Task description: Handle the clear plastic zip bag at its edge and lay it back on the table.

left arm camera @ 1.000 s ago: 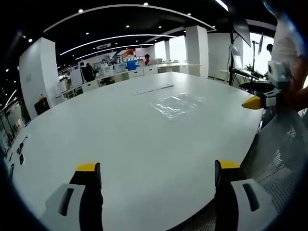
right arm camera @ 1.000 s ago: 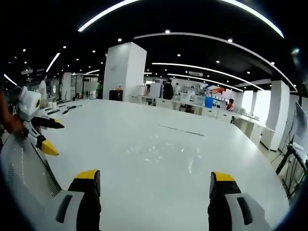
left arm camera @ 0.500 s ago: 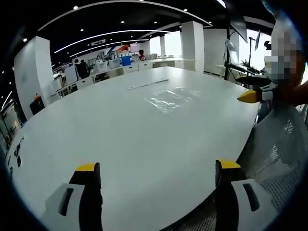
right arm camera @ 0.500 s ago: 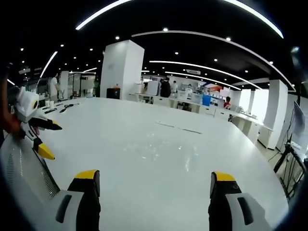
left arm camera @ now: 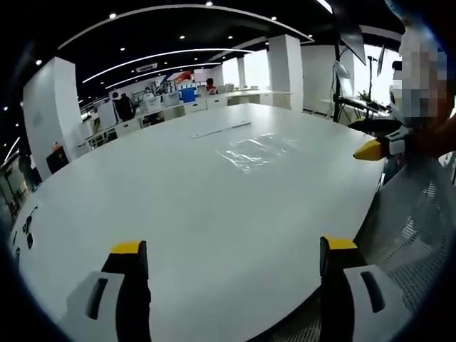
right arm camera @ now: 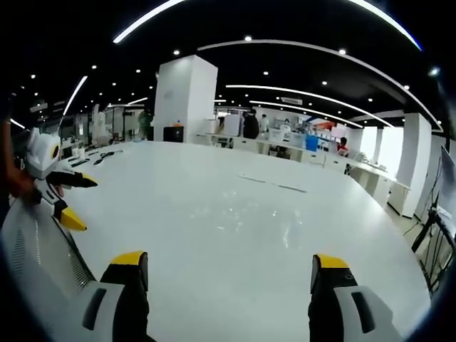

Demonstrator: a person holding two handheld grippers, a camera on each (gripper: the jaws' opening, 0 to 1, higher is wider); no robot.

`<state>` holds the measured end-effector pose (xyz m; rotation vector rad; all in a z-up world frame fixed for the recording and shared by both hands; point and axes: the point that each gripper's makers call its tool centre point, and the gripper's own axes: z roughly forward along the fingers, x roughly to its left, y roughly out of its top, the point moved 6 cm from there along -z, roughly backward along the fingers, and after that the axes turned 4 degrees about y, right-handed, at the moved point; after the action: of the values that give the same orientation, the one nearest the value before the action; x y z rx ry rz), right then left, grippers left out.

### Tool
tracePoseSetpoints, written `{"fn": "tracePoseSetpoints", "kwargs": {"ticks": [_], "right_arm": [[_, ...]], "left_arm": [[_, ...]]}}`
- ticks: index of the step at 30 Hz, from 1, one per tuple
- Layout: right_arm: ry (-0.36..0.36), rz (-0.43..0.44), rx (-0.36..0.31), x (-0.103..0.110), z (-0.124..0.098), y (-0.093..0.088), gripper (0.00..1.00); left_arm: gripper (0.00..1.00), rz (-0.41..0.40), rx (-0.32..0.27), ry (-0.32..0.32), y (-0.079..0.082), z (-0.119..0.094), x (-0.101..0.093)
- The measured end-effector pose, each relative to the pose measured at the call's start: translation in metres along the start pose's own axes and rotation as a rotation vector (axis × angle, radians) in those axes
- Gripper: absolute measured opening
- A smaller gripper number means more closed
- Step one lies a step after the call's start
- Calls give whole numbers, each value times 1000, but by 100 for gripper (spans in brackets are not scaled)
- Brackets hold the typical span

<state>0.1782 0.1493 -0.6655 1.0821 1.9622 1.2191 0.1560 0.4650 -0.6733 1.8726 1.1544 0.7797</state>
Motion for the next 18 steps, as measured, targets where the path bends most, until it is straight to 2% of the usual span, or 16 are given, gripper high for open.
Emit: {"fn": "tracePoseSetpoints", "kwargs": {"ticks": [6,10,18], "right_arm": [[-8,-3,-14,1,-2,3,95],[-25,22,-81,-3,-7,11,96],[-24,40,-113,-1,-11,19,96]], "left_arm": [[98,-5,-22,-5,4,-2,0],[98,-9,-34,-13,5,-2,0],[98,-7,-50,10,6,-2,4]]}}
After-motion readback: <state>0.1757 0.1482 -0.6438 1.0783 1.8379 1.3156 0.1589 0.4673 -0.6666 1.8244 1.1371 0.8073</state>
